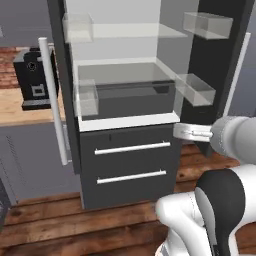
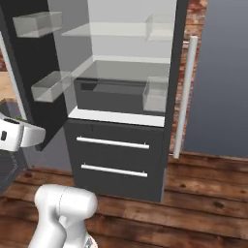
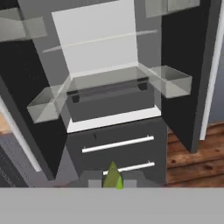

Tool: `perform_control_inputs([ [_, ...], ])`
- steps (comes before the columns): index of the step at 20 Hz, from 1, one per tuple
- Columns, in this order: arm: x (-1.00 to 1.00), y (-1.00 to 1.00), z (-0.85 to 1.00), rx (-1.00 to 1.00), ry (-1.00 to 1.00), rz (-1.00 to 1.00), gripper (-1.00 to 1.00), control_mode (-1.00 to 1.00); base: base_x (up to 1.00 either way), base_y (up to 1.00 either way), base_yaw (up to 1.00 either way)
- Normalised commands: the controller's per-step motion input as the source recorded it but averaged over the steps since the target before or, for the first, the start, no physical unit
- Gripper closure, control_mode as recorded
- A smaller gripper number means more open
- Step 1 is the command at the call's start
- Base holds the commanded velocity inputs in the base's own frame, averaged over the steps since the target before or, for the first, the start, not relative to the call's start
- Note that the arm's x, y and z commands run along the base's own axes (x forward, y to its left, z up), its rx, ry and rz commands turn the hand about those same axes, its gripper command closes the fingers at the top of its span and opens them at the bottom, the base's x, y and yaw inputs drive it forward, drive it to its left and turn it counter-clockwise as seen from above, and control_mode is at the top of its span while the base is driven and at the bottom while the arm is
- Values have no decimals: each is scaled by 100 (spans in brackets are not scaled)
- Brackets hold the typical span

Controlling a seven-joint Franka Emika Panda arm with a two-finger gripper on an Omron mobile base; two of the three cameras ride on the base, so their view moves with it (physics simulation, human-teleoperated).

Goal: There is a bowl on the dining counter. Grab a lemon wedge from the fridge and place it in the bowl. Then get the liquor bottle and glass cup from the cabinet and place them next to the bowl.

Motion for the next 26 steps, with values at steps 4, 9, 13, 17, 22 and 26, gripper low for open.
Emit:
perform_control_inputs([
  [4,0,0,0,0,0,0,100,100,-100,0,-1],
  [9,0,0,0,0,0,0,100,100,-64,0,-43],
  [13,0,0,0,0,0,0,100,100,-6,0,-98],
  [17,0,0,0,0,0,0,100,100,0,0,-100],
  [22,0,0,0,0,0,0,100,100,0,0,-99],
  [26,0,0,0,0,0,0,100,100,-3,-4,-95],
])
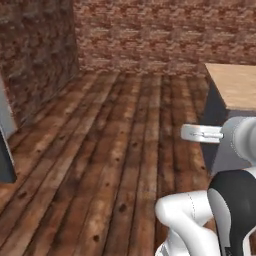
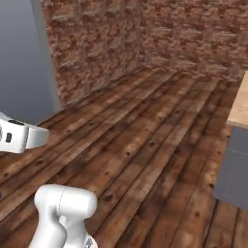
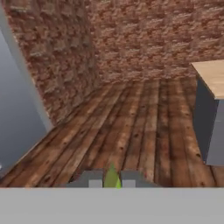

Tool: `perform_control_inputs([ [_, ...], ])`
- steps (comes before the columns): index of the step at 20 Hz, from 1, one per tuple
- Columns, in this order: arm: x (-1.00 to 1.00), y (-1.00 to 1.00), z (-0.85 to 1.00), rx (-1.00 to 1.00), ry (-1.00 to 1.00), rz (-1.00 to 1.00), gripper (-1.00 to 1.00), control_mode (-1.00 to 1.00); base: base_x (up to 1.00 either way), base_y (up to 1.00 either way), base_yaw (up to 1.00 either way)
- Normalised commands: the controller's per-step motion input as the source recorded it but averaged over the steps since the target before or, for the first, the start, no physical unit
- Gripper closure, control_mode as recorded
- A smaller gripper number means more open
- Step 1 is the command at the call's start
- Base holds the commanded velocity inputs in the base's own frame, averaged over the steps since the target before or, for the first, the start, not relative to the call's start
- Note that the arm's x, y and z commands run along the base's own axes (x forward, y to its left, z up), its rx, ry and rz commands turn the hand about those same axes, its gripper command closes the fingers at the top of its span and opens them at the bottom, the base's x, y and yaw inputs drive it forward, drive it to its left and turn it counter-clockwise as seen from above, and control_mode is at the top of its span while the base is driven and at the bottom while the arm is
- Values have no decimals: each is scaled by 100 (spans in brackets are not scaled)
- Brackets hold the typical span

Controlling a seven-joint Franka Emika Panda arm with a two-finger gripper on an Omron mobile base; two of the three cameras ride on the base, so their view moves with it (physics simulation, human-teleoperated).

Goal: There is a bowl on the dining counter. Grab a lemon wedge from the fridge and place it in the bowl. Then get the liquor bottle and glass cup from the cabinet and place them next to the bowl.

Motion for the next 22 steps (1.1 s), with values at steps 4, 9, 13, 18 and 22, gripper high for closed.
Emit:
perform_control_inputs([
  [4,0,0,0,0,0,0,100,100,-8,-9,-93],
  [9,0,0,0,0,0,0,100,100,-14,-13,-88],
  [13,0,0,0,0,0,0,100,100,-15,-8,-83],
  [18,0,0,0,0,0,0,100,100,-2,1,-54],
  [22,0,0,0,0,0,0,100,100,38,28,-2],
])
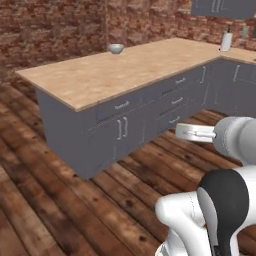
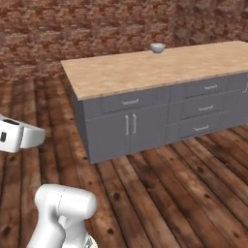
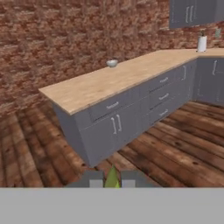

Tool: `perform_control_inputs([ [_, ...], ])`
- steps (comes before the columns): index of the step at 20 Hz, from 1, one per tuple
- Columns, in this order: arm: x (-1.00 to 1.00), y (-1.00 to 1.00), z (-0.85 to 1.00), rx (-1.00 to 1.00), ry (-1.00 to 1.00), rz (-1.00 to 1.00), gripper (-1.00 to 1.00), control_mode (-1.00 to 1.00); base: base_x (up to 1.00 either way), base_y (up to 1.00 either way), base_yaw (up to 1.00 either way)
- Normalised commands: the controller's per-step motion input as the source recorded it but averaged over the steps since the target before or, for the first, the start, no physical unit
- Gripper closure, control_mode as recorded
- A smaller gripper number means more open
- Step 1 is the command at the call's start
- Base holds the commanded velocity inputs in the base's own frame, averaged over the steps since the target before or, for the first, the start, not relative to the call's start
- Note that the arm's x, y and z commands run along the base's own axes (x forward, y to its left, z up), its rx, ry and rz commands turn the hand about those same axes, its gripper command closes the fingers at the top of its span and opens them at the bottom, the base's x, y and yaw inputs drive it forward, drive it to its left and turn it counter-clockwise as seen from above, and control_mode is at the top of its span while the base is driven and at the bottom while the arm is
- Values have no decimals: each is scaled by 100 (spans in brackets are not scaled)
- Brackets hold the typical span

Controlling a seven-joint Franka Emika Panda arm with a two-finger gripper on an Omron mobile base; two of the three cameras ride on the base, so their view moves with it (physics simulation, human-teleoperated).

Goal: There is a bowl on the dining counter. Grab a lemon wedge from the fridge and place it in the bowl. Then get the liquor bottle and glass cup from the cabinet and place them next to the bowl.

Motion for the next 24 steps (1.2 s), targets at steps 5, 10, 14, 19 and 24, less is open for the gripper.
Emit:
perform_control_inputs([
  [5,0,0,0,0,0,0,100,100,95,53,11],
  [10,0,0,0,0,0,0,100,100,100,63,17],
  [14,0,0,0,0,0,0,100,100,100,72,23],
  [19,0,0,0,0,0,0,100,100,100,72,27],
  [24,0,0,0,0,0,0,100,100,100,77,20],
])
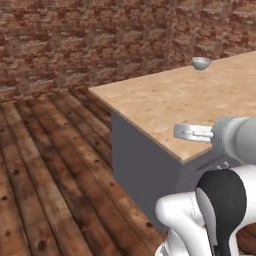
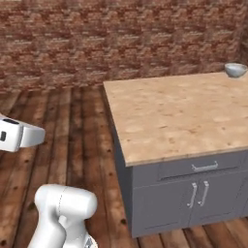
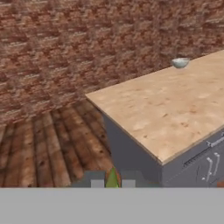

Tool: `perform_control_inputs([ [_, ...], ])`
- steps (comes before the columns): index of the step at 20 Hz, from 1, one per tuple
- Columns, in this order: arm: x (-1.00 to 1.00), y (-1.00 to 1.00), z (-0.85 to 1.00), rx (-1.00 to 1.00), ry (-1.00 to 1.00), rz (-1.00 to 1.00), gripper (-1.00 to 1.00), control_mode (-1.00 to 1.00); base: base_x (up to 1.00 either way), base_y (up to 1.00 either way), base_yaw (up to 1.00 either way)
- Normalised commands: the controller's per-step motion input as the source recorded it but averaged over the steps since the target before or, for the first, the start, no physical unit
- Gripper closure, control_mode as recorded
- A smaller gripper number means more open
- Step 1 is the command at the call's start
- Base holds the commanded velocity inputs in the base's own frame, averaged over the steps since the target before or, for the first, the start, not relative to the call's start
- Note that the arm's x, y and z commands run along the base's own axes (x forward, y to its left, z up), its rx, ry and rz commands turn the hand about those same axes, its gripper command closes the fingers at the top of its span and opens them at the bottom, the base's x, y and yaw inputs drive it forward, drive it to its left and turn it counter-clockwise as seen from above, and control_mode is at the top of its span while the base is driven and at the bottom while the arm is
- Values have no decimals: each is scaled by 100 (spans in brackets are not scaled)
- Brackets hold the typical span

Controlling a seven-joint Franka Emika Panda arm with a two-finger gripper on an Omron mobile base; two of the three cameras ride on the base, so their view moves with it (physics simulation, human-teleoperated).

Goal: There is a bowl on the dining counter. Grab a lemon wedge from the fridge and place it in the bowl. Then get the liquor bottle and glass cup from the cabinet and place them next to the bowl.

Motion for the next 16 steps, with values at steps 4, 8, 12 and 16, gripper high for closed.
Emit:
perform_control_inputs([
  [4,0,0,0,0,0,0,100,100,100,83,7],
  [8,0,0,0,0,0,0,100,100,100,88,0],
  [12,0,0,0,0,0,0,100,100,100,94,-3],
  [16,0,0,0,0,0,0,100,100,100,100,-24],
])
